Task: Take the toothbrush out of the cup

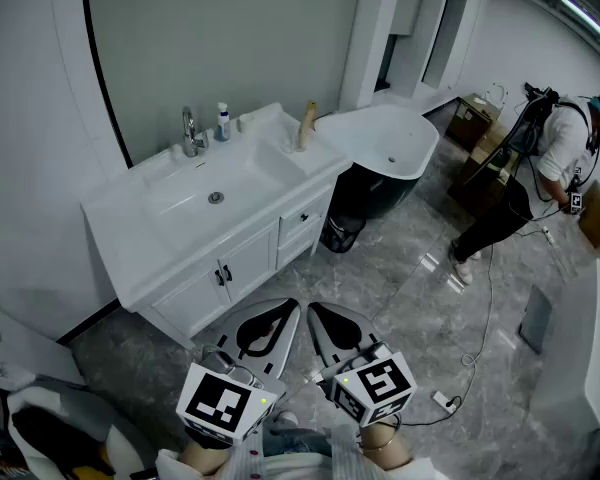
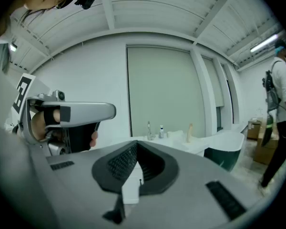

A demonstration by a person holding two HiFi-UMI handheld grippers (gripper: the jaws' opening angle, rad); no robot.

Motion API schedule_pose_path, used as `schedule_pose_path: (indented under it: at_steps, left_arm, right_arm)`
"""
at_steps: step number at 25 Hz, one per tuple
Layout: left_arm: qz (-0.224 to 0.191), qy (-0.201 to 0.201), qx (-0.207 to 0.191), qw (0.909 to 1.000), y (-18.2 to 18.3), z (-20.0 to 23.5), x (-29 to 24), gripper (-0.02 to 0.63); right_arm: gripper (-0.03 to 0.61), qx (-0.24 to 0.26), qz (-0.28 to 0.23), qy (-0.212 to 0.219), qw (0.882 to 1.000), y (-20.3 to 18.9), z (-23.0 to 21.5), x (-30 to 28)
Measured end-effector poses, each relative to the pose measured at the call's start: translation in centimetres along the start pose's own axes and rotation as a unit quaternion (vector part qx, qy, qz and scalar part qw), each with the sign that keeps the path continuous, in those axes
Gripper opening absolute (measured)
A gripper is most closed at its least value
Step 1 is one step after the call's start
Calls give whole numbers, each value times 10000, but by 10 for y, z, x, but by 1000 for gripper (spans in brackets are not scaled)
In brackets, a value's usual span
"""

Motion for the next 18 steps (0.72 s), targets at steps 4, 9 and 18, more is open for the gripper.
schedule_pose_path:
  at_steps: [4, 9, 18]
  left_arm:
    - [-33, -19, -2, 10000, 2, -8, -5, 17]
    - [-43, -22, 13, 10000, -2, -24, -7, 17]
    - [-65, 1, -21, 10000, -7, -35, -16, 17]
  right_arm:
    - [11, -17, -71, 70, 9999, -3, -5, 8]
    - [11, -60, -88, 57, 9999, -6, -13, 25]
    - [11, -119, -77, 72, 9999, -19, -26, 38]
Point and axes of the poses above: the fingertips, and each gripper's own axes: x backward along the fingers, z to its left, y out of its top, the point moved 6 cm from there along x, backward along the fingers, and after that the axes turned 5 degrees about x, right-handed, at the moved point
